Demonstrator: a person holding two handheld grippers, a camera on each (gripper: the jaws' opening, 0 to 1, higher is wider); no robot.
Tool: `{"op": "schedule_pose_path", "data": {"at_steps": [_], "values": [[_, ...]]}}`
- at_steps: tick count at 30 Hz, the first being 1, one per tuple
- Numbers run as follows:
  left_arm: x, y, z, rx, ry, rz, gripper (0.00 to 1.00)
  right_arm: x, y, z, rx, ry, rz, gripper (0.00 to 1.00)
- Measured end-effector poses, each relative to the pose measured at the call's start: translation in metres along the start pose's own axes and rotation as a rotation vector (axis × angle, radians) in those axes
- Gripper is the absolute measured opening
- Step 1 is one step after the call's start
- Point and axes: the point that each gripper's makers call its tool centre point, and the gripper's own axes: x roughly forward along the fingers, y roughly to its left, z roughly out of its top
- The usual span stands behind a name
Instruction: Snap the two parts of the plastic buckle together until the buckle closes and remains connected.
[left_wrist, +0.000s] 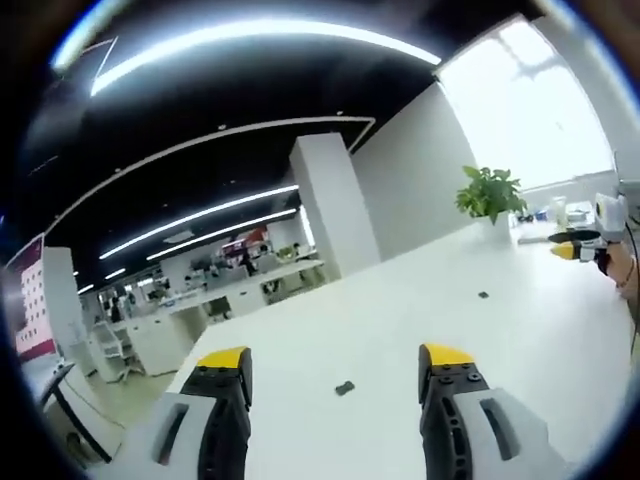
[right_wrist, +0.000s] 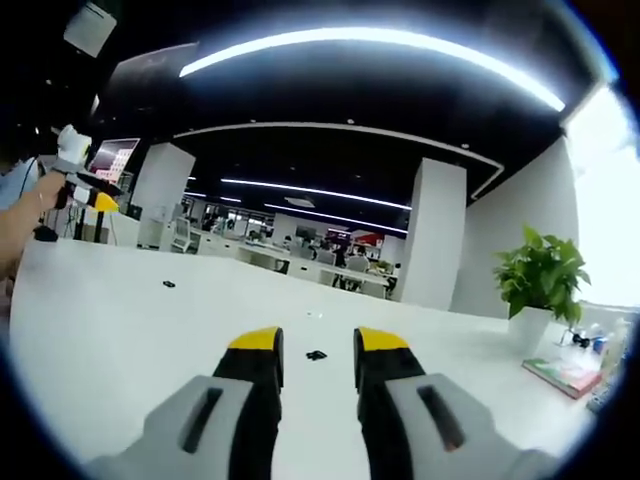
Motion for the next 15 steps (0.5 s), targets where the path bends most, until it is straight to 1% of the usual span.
{"op": "schedule_pose_path", "data": {"at_steps": [3, 7, 9, 15], "values": [[0.007, 0.000, -0.001, 0.028, 0.027, -0.007, 0.69, 0.000, 0.001, 0.000, 0.002, 0.000, 0.007, 0.28], [0.017, 0.000, -0.002, 0.078, 0.083, -0.032, 0.68, 0.001, 0.003, -0.001, 0.003, 0.003, 0.016, 0.28], [0.022, 0.001, -0.002, 0.088, 0.106, -0.046, 0.68, 0.001, 0.003, -0.001, 0.003, 0.004, 0.019, 0.28], [0.032, -0.001, -0.001, 0.111, 0.143, -0.084, 0.68, 0.002, 0.006, -0.003, -0.001, 0.014, 0.031, 0.28]]}}
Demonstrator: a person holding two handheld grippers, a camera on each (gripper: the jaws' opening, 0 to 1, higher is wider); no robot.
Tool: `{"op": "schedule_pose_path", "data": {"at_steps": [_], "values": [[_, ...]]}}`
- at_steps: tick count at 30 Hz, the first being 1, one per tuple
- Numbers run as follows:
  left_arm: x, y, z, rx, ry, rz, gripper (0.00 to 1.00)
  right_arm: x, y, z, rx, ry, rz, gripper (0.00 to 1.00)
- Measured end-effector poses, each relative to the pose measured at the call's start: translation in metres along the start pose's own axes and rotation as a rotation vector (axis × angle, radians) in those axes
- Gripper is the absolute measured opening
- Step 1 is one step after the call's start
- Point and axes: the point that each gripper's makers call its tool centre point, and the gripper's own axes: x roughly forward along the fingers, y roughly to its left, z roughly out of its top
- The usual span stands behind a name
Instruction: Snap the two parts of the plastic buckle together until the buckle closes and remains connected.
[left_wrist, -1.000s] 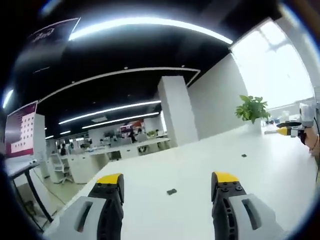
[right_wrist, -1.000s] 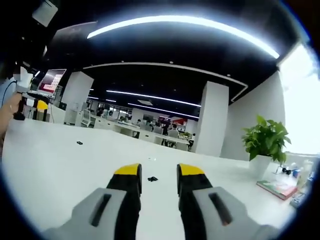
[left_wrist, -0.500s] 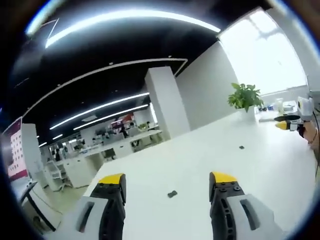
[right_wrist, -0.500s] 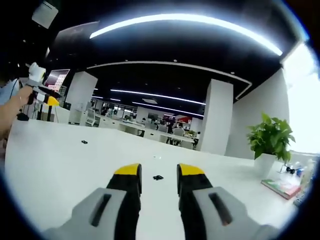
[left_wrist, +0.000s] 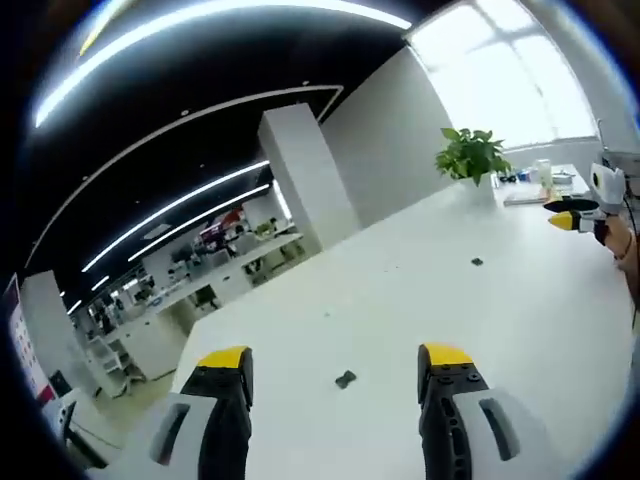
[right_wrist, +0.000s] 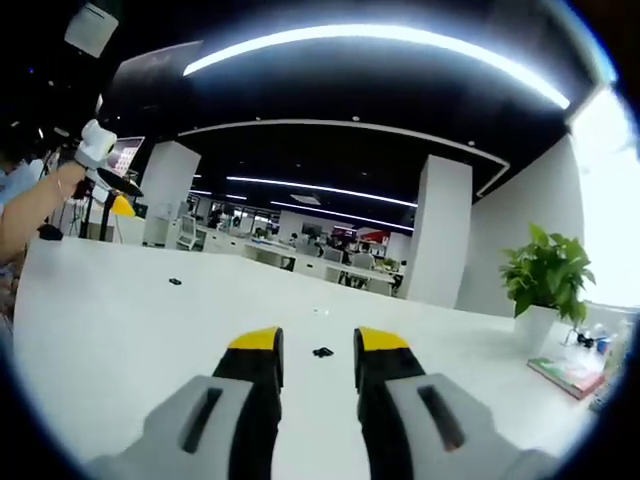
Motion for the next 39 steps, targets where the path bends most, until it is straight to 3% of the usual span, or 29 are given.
{"op": "schedule_pose_path", "data": {"at_steps": [7, 15, 28, 39], "values": [[0.013, 0.007, -0.004, 0.070, 0.080, 0.009, 0.66, 0.001, 0.002, -0.002, 0.002, 0.008, 0.012, 0.28], [0.030, 0.010, -0.007, 0.111, 0.154, -0.032, 0.66, 0.002, 0.003, -0.004, 0.000, 0.018, 0.014, 0.28], [0.068, 0.014, -0.024, 0.140, 0.267, -0.133, 0.62, 0.003, 0.004, -0.010, 0.000, 0.044, 0.015, 0.28], [0.097, 0.013, -0.042, 0.188, 0.368, -0.270, 0.60, 0.004, 0.005, -0.014, -0.003, 0.063, 0.016, 0.28]]}}
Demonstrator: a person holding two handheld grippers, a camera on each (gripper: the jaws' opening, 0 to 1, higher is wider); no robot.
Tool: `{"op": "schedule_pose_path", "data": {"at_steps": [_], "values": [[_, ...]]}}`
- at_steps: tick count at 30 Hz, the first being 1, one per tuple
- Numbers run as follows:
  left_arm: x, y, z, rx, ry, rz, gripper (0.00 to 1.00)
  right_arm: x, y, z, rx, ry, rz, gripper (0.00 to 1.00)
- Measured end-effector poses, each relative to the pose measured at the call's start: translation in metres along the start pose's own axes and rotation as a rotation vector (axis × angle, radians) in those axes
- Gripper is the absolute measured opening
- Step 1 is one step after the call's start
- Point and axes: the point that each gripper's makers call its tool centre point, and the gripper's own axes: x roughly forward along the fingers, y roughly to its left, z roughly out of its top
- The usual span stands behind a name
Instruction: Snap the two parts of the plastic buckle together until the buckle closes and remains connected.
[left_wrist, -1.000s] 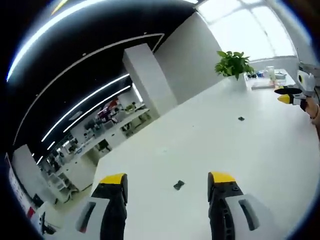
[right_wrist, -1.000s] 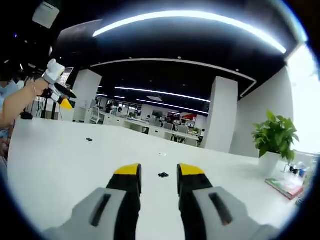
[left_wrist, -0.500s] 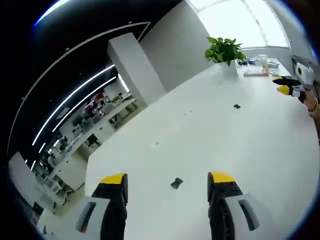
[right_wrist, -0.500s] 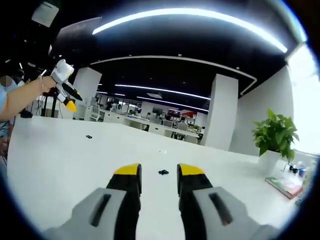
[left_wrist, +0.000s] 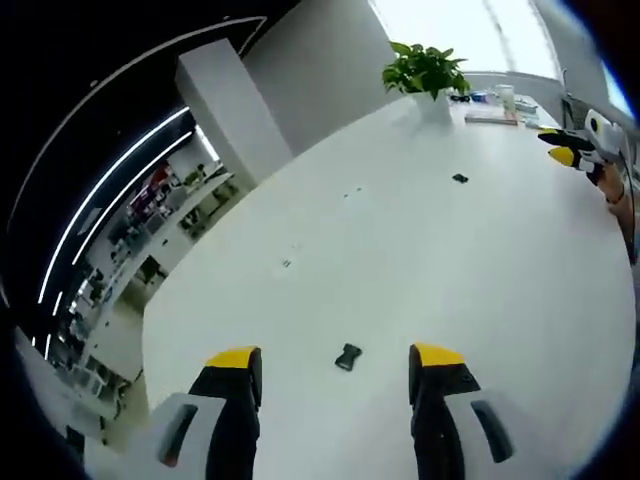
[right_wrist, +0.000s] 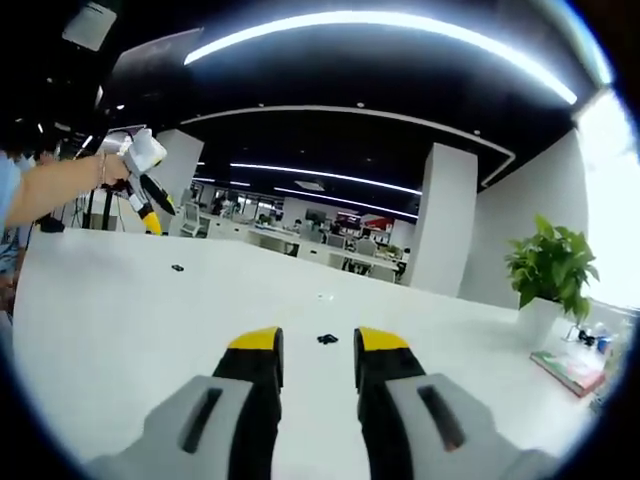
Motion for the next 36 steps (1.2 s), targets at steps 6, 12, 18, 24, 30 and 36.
{"op": "schedule_pose_path", "data": {"at_steps": [6, 12, 18, 24, 30, 36], "values": [[0.018, 0.006, -0.008, 0.036, 0.087, -0.076, 0.59, 0.001, 0.001, -0.003, -0.003, 0.013, 0.003, 0.28], [0.040, 0.005, -0.021, 0.056, 0.172, -0.181, 0.56, 0.003, 0.002, -0.007, -0.005, 0.032, 0.003, 0.28], [0.065, 0.006, -0.032, 0.056, 0.228, -0.238, 0.53, 0.004, 0.003, -0.009, -0.010, 0.043, 0.010, 0.28], [0.084, 0.001, -0.043, 0.030, 0.242, -0.313, 0.45, 0.005, 0.004, -0.011, -0.018, 0.053, 0.016, 0.28], [0.089, -0.007, -0.049, -0.039, 0.205, -0.407, 0.34, 0.004, 0.005, -0.010, -0.028, 0.052, 0.020, 0.28], [0.086, -0.012, -0.050, -0.040, 0.197, -0.460, 0.26, 0.005, 0.008, -0.013, -0.032, 0.064, 0.034, 0.27]]}}
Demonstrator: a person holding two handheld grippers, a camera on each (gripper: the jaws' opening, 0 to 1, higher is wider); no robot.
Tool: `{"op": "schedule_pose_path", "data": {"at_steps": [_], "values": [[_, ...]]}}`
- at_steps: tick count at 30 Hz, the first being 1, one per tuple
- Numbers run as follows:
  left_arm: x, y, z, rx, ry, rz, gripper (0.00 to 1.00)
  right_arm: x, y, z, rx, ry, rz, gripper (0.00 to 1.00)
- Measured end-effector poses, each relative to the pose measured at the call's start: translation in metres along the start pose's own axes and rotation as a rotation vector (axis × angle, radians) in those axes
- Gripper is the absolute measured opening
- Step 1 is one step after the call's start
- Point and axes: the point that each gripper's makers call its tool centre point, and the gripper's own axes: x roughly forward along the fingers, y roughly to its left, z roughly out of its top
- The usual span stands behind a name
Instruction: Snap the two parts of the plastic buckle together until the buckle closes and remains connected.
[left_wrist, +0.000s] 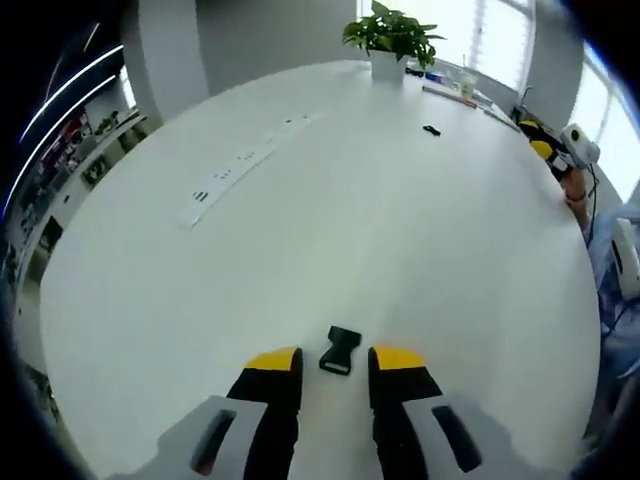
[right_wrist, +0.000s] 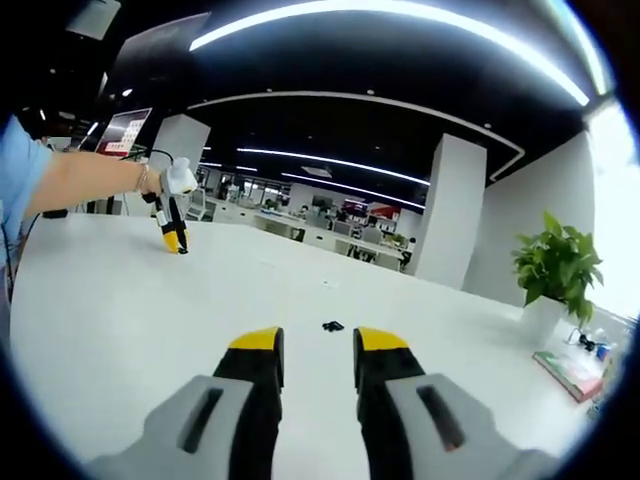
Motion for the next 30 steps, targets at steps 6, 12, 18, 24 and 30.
{"op": "schedule_pose_path", "data": {"at_steps": [6, 12, 18, 24, 30], "values": [[0.002, -0.001, 0.002, 0.001, 0.014, -0.002, 0.19, 0.000, 0.000, -0.001, 0.000, 0.001, 0.002, 0.27], [0.004, -0.007, 0.004, 0.000, 0.066, 0.000, 0.11, 0.001, 0.001, -0.003, -0.003, 0.011, 0.008, 0.27], [0.005, -0.005, 0.005, -0.037, 0.125, 0.013, 0.09, 0.002, 0.002, -0.005, -0.002, 0.022, 0.012, 0.27], [0.006, -0.014, 0.004, -0.069, 0.130, -0.004, 0.09, 0.005, 0.003, -0.006, -0.006, 0.032, 0.020, 0.27], [0.006, -0.019, 0.003, -0.047, 0.143, 0.002, 0.09, 0.006, 0.003, -0.006, -0.011, 0.035, 0.018, 0.27]]}}
